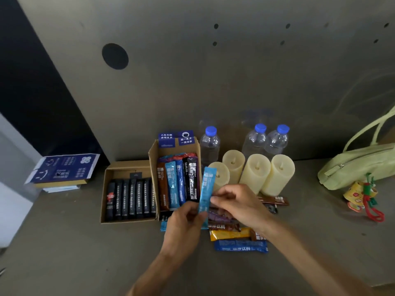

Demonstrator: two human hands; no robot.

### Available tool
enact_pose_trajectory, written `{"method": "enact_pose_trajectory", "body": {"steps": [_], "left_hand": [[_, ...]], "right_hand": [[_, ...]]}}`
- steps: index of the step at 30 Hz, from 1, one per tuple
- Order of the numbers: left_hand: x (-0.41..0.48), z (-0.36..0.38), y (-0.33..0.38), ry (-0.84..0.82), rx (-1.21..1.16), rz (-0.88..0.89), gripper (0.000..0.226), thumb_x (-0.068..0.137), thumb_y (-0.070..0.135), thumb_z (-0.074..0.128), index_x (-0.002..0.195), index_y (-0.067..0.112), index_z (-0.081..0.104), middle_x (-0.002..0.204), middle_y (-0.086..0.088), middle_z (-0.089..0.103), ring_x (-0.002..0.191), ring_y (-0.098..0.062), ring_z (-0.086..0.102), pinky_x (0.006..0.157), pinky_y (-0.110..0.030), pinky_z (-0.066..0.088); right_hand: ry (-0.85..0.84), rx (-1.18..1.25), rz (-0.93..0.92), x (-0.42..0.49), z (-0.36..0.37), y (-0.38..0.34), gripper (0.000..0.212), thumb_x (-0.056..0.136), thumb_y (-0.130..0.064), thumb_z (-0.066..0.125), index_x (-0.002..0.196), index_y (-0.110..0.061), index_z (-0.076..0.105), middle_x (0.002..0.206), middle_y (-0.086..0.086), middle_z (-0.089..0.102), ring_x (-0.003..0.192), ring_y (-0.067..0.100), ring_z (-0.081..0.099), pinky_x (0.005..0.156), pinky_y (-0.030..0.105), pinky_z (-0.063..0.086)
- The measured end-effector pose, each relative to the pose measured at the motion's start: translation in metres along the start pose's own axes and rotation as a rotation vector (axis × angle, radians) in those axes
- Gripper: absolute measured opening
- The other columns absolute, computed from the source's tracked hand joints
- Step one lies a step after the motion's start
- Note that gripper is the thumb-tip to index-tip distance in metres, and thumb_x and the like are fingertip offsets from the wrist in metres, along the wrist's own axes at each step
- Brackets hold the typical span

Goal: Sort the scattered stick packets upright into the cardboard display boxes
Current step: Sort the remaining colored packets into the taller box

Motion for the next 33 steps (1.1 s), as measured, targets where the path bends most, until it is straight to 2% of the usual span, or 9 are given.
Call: {"method": "enact_pose_trajectory", "body": {"steps": [3,6,9,11,14,19,21,27,33], "left_hand": [[0.013,-0.019,-0.012,0.146,0.022,-0.057,0.019,0.093,0.020,0.067,0.074,0.021,0.061,0.064,0.012,0.064,0.057,0.002,0.057,0.051,-0.009,0.039],[0.033,-0.025,-0.023,0.187,0.134,-0.099,0.013,0.095,0.020,0.064,0.082,0.017,0.067,0.074,0.006,0.067,0.065,-0.005,0.061,0.050,-0.006,0.041],[0.048,-0.021,-0.031,0.193,0.262,-0.106,0.009,0.095,0.021,0.063,0.092,0.016,0.070,0.081,0.003,0.070,0.070,-0.009,0.064,0.053,-0.008,0.042],[0.054,-0.018,-0.033,0.195,0.331,-0.090,0.007,0.095,0.022,0.063,0.098,0.018,0.067,0.087,0.001,0.073,0.076,-0.014,0.068,0.063,-0.024,0.056],[0.056,-0.015,-0.030,0.196,0.412,-0.053,0.006,0.095,0.022,0.061,0.100,0.018,0.060,0.089,-0.001,0.071,0.079,-0.022,0.070,0.070,-0.041,0.060],[0.059,-0.013,-0.029,0.140,0.592,0.046,0.004,0.098,0.015,0.053,0.102,0.014,0.054,0.095,-0.004,0.070,0.080,-0.025,0.071,0.067,-0.041,0.060],[0.061,-0.012,-0.030,0.097,0.639,0.095,0.011,0.098,0.014,0.053,0.109,0.014,0.052,0.101,-0.004,0.069,0.083,-0.024,0.071,0.068,-0.040,0.060],[0.063,-0.007,-0.028,-0.027,0.773,0.139,0.029,0.097,0.014,0.054,0.125,0.014,0.045,0.120,-0.003,0.059,0.095,-0.024,0.069,0.075,-0.035,0.059],[0.067,-0.006,-0.031,-0.009,0.710,0.122,0.028,0.097,0.011,0.054,0.124,0.012,0.049,0.116,-0.006,0.064,0.095,-0.025,0.071,0.077,-0.037,0.061]], "right_hand": [[0.032,-0.080,-0.020,0.013,0.024,-0.001,0.006,0.093,-0.023,0.069,0.094,-0.019,0.074,0.083,-0.004,0.075,0.070,0.002,0.070,0.059,0.010,0.048],[0.115,-0.149,-0.001,0.029,0.034,0.004,0.008,0.092,-0.025,0.070,0.095,-0.017,0.069,0.084,-0.003,0.073,0.071,0.008,0.069,0.059,0.010,0.048],[0.183,-0.220,0.013,0.040,0.038,0.010,0.014,0.088,-0.027,0.074,0.090,-0.020,0.063,0.081,-0.006,0.068,0.072,0.004,0.063,0.058,0.007,0.044],[0.194,-0.257,0.004,0.042,0.040,0.012,0.016,0.088,-0.028,0.075,0.088,-0.019,0.062,0.080,-0.006,0.067,0.071,0.000,0.061,0.058,0.008,0.044],[0.199,-0.296,-0.006,0.043,0.042,0.014,0.017,0.088,-0.029,0.074,0.091,-0.016,0.063,0.082,-0.004,0.067,0.073,0.000,0.061,0.058,0.009,0.046],[0.201,-0.305,-0.002,0.044,0.041,0.017,0.018,0.088,-0.032,0.073,0.094,-0.017,0.065,0.084,-0.005,0.069,0.078,0.006,0.064,0.068,0.021,0.053],[0.198,-0.299,-0.003,0.044,0.041,0.017,0.018,0.089,-0.031,0.073,0.093,-0.016,0.065,0.085,-0.004,0.069,0.078,0.007,0.065,0.070,0.024,0.054],[0.199,-0.305,-0.024,0.046,0.042,0.019,0.016,0.089,-0.029,0.073,0.092,-0.015,0.065,0.084,-0.004,0.069,0.074,0.000,0.063,0.061,0.010,0.048],[0.190,-0.308,-0.024,0.046,0.041,0.020,0.016,0.091,-0.028,0.071,0.094,-0.013,0.065,0.087,-0.004,0.069,0.075,-0.003,0.061,0.060,0.006,0.044]]}}
Point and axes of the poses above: each hand's wrist, its own x-axis towards the middle knuckle, its own z-axis out of the palm, y = z × x, the point moved 4 cm from there along x, towards the middle knuckle
